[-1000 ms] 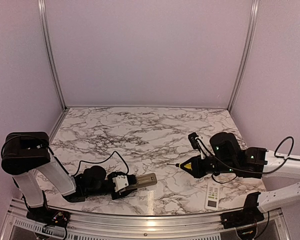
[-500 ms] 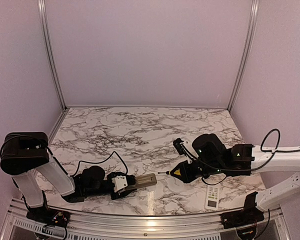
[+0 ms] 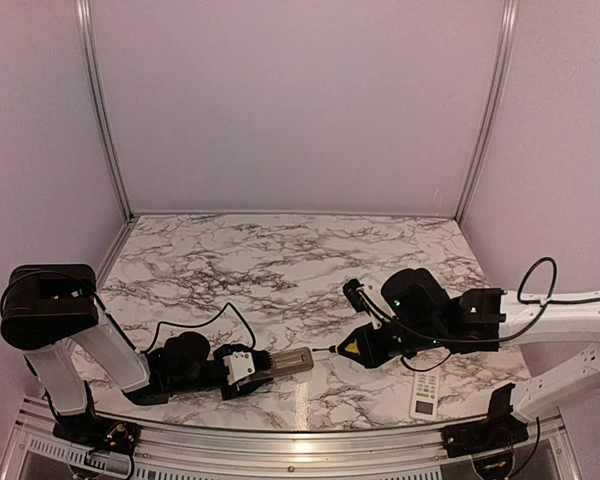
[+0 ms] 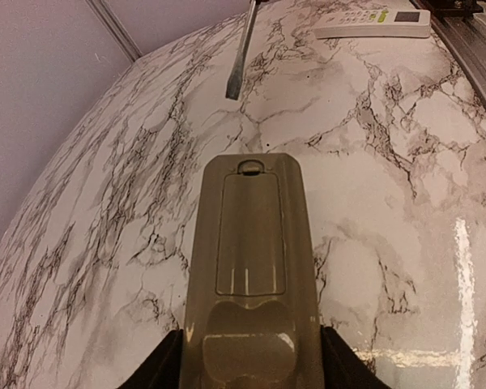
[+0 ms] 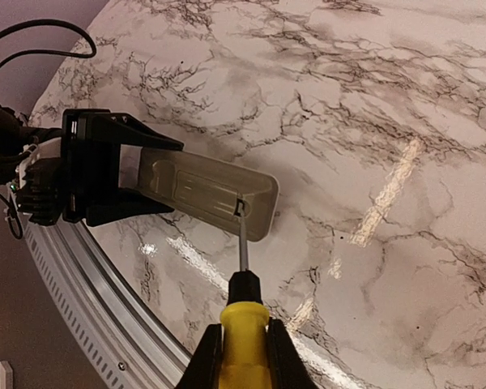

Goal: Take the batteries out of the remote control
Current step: Place the screwdriver at the center of the board.

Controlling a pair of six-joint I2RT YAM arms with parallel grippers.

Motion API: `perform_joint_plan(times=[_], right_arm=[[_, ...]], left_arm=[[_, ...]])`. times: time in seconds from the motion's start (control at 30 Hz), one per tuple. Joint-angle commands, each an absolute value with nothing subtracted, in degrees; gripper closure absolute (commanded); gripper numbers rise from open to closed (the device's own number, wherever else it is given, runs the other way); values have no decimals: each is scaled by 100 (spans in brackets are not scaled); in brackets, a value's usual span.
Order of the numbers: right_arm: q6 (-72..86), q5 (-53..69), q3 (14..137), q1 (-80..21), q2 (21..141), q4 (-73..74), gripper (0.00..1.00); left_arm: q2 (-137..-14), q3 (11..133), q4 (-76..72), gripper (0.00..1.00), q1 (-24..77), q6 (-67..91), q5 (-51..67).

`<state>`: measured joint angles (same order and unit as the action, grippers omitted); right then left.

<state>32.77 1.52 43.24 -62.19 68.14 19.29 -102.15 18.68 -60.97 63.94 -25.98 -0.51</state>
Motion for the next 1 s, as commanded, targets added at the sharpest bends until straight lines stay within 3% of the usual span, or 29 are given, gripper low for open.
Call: perform_joint_plan(times=[0.0,0.97], right_arm=[[3243,228,4404,-6280,6971,1687,100],[3182,234,4366,-6303,7506,1271,100]], left_arm=[[-10079,1854,-6238,100,6434,-2624,-18],[-10063,1890,-6142,100,6434,-2628,-18]])
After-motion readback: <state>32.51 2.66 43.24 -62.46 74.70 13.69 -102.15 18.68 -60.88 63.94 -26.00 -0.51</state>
